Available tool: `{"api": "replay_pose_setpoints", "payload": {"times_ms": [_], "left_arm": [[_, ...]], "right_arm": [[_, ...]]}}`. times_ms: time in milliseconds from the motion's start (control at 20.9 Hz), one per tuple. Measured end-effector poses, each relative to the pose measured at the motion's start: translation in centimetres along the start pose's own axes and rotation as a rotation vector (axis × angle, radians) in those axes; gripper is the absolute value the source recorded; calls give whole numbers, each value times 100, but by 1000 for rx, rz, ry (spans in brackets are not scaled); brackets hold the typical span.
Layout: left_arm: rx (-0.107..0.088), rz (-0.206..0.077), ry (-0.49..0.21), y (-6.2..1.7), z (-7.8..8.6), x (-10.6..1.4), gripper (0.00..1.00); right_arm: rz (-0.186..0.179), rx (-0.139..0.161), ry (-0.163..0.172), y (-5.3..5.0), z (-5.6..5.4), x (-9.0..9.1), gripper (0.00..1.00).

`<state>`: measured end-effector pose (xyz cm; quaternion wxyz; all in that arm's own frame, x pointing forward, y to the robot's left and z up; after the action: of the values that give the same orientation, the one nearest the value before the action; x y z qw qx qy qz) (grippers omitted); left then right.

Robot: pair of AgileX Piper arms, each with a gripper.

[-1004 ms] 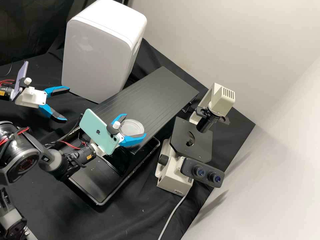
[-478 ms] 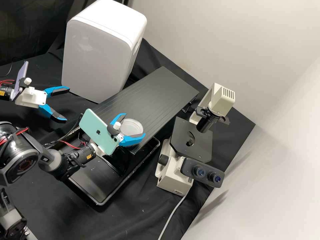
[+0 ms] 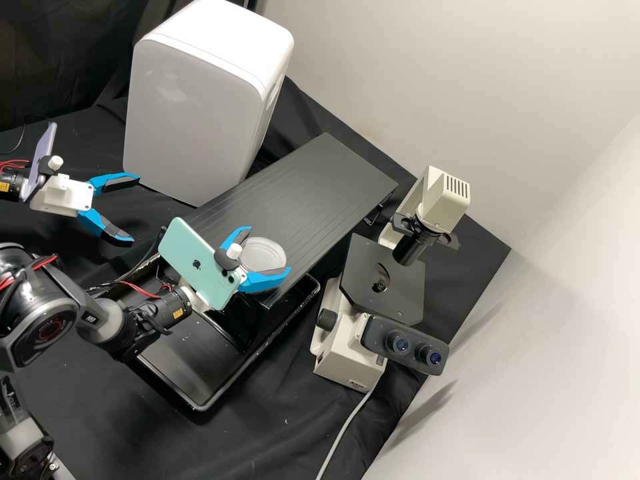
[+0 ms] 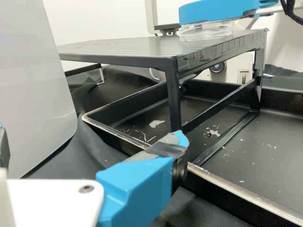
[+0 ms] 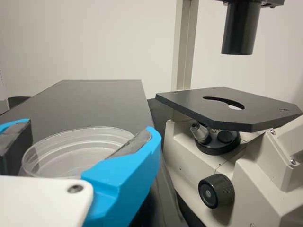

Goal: Place the lid on the petri dish

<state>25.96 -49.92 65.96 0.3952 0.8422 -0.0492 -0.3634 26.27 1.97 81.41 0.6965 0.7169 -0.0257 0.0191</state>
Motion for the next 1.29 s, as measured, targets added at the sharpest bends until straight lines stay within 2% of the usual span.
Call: {"api": "replay_pose_setpoints", "payload": {"times_ms": [335, 1291], "left_arm": [[0, 0, 0, 0, 0, 0, 100], [0, 0, 0, 0, 0, 0, 100]], "right_arm": [[-35, 0, -35, -32, 32, -1, 100], [-28, 1, -28, -13, 12, -8, 100]]}}
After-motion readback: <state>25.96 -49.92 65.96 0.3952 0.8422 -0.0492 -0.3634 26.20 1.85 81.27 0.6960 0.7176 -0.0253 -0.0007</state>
